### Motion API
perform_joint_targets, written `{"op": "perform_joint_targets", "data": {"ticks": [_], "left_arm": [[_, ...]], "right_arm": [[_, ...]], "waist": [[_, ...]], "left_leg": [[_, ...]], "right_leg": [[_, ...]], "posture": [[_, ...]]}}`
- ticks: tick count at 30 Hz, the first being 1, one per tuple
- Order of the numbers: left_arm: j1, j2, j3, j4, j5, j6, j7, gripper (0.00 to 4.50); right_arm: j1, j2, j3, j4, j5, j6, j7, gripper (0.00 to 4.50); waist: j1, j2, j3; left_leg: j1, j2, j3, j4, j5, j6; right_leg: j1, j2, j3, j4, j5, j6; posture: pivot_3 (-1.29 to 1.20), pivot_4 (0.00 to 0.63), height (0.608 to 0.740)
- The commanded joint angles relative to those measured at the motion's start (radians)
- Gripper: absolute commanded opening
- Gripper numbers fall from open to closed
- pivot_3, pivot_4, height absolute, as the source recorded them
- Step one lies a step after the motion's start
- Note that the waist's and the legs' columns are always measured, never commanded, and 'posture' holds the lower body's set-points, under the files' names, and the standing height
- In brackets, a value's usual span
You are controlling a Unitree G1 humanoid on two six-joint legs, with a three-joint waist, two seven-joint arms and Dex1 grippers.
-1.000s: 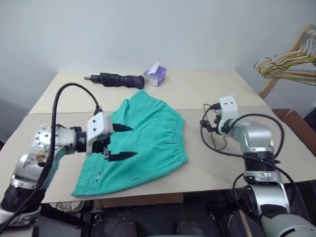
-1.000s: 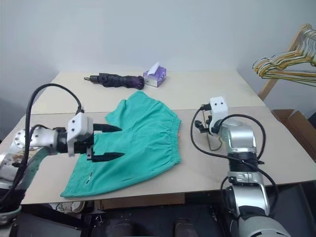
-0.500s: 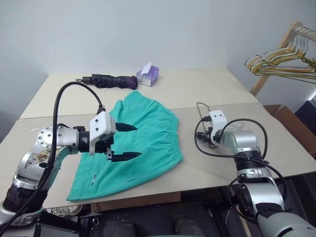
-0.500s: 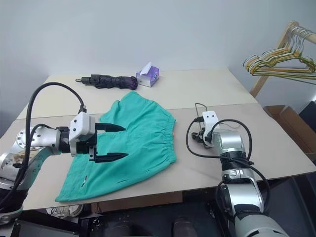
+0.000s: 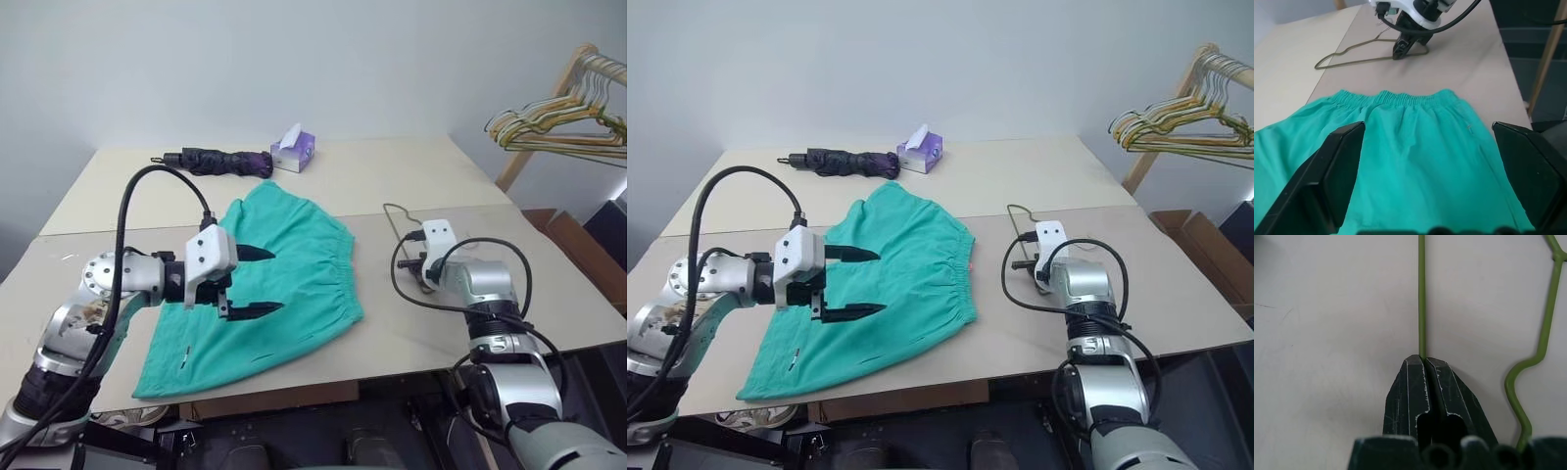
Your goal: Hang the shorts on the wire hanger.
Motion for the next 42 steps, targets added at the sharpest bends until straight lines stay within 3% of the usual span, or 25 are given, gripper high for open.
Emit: {"op": "perform_joint_targets", "data": {"ticks": [1,5,11,15,19,27,30,39,42], "left_arm": [[-0.080,-0.037,-0.024,0.063,0.078,0.095,0.146,4.50],[-0.162,-0.212,0.056,0.135,-0.012,0.281,0.326,4.50],[-0.225,-0.527,0.315,0.143,-0.412,0.586,0.529,4.50],[-0.264,-0.731,0.466,0.183,-0.599,0.622,0.777,4.50],[-0.298,-0.808,0.508,0.186,-0.633,0.559,0.932,4.50],[-0.326,-0.777,0.494,0.223,-0.654,0.486,0.969,4.50],[-0.320,-0.775,0.481,0.225,-0.665,0.467,0.968,3.91],[-0.307,-0.766,0.424,0.229,-0.652,0.433,0.949,0.88],[-0.305,-0.764,0.415,0.235,-0.647,0.419,0.959,0.06]], "right_arm": [[0.039,0.008,0.028,-0.049,-0.036,-0.063,-0.051,0.01],[0.079,-0.015,0.081,-0.233,-0.069,-0.147,-0.050,0.01],[0.184,-0.042,0.147,-0.568,-0.039,-0.276,0.067,0.01],[0.272,-0.068,0.213,-0.743,-0.063,-0.462,0.132,0.01],[0.330,-0.090,0.263,-0.826,-0.063,-0.577,0.197,0.01],[0.352,-0.110,0.322,-0.852,-0.071,-0.695,0.283,0.01],[0.347,-0.112,0.326,-0.839,-0.078,-0.703,0.296,0.00],[0.345,-0.092,0.312,-0.830,-0.084,-0.689,0.289,0.00],[0.343,-0.080,0.306,-0.829,-0.082,-0.675,0.277,0.00]], "waist": [[0.003,-0.001,-0.001],[0.008,-0.001,-0.001],[-0.001,-0.001,-0.001],[0.006,-0.001,-0.001],[0.007,-0.002,-0.001],[0.013,-0.002,-0.001],[0.016,-0.002,-0.001],[0.030,-0.002,-0.001],[0.030,-0.002,-0.001]], "left_leg": [[0.000,0.000,0.000,0.000,0.000,0.000],[-0.002,-0.001,-0.001,0.000,0.000,0.000],[-0.009,-0.001,-0.003,0.000,0.000,0.001],[-0.006,-0.001,-0.005,0.001,0.000,0.001],[-0.003,-0.002,-0.005,0.001,0.000,0.001],[-0.003,-0.003,-0.006,0.001,0.000,0.000],[-0.003,-0.003,-0.006,0.001,0.000,0.000],[-0.004,-0.003,-0.006,0.001,0.000,0.000],[-0.004,-0.003,-0.006,0.001,0.000,0.000]], "right_leg": [[0.000,0.000,0.000,0.000,0.000,0.000],[0.000,-0.001,0.000,-0.001,0.000,0.001],[-0.007,0.000,0.000,-0.001,0.000,0.001],[-0.003,-0.001,-0.002,-0.002,0.000,0.002],[0.000,-0.001,-0.002,-0.002,0.000,0.001],[0.001,-0.001,-0.002,-0.003,0.001,0.001],[0.001,-0.001,-0.002,-0.003,0.001,0.001],[0.001,-0.001,-0.002,-0.004,0.001,0.001],[0.001,-0.001,-0.002,-0.004,0.001,0.001]], "posture": [[0.03,0.000,0.740],[0.03,0.000,0.740],[0.02,0.000,0.740],[0.02,0.000,0.740],[0.03,0.000,0.740],[0.02,0.000,0.740],[0.02,0.000,0.740],[0.01,0.000,0.740],[0.01,0.000,0.740]]}}
